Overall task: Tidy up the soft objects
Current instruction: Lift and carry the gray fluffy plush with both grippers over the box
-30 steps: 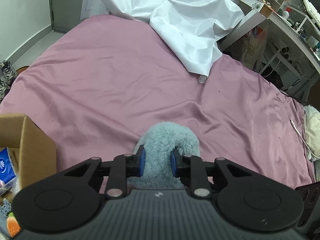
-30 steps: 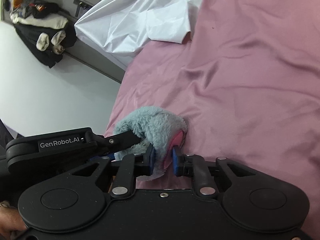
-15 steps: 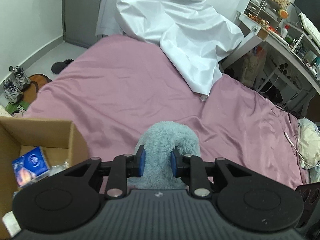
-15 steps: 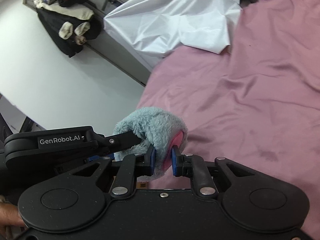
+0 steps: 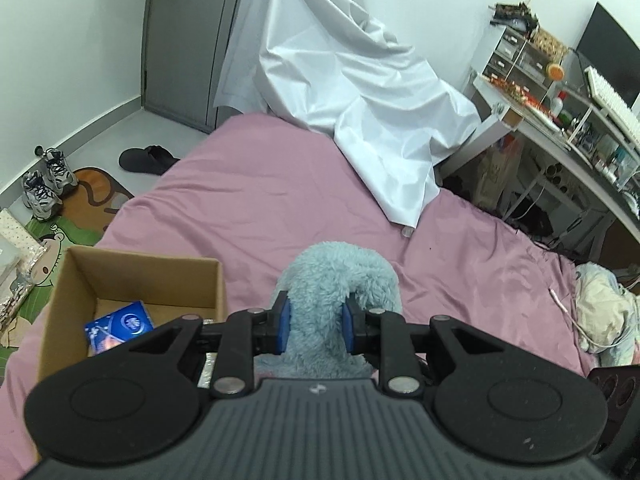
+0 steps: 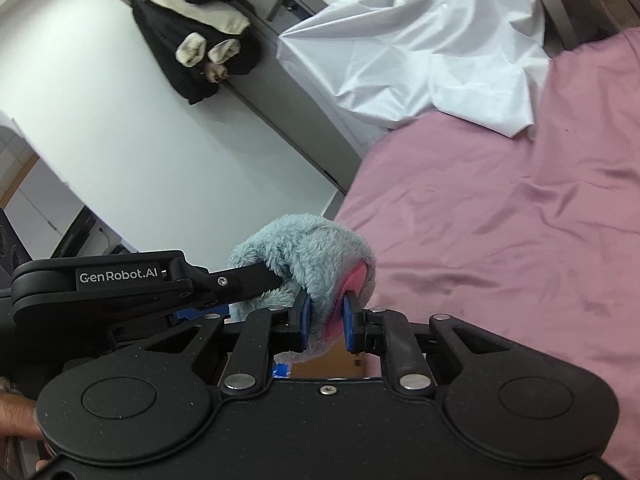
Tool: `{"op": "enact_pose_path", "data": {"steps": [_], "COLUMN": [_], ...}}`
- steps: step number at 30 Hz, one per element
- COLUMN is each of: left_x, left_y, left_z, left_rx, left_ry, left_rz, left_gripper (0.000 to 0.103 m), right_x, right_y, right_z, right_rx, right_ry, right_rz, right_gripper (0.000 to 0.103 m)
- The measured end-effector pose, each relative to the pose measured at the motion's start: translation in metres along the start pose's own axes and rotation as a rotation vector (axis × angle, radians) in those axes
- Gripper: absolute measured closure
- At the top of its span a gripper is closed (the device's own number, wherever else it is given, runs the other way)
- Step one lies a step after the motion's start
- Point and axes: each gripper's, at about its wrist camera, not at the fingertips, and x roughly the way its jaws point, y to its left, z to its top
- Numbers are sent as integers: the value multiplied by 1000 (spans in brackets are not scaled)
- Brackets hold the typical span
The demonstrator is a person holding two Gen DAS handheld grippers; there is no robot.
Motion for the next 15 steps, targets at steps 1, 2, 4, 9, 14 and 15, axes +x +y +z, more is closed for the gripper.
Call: {"op": "enact_pose_path", "data": {"steps": [1,2,4,9,14,15], "left_x": [-3,-6,-11,-25,-32,-34], "left_y": [3,6,11,26,47,51], "left_z": [0,-1,0,0,-5,-6], "left_rx": [-4,-8,-16,-38,-64,-68], "left_ry": [-5,-8,-14,-37,-47,-46], "left_rz": [-4,-6,-12,-24,-30,-30], "left_gripper": [79,79,79,79,79,79], "right_x": [0,0,0,3,10,12], "right_y": [4,9,16,31,43,44], "right_z": [-1,-2,-4,-11,-19,-21], "right_rx": [-8,-15,-31,-61,-81,-87], "right_ry": [-2,-3,-5,-15,1,7], "right_rz": [1,1,1,17,36,39], "right_gripper": [87,87,87,86,84,83]}}
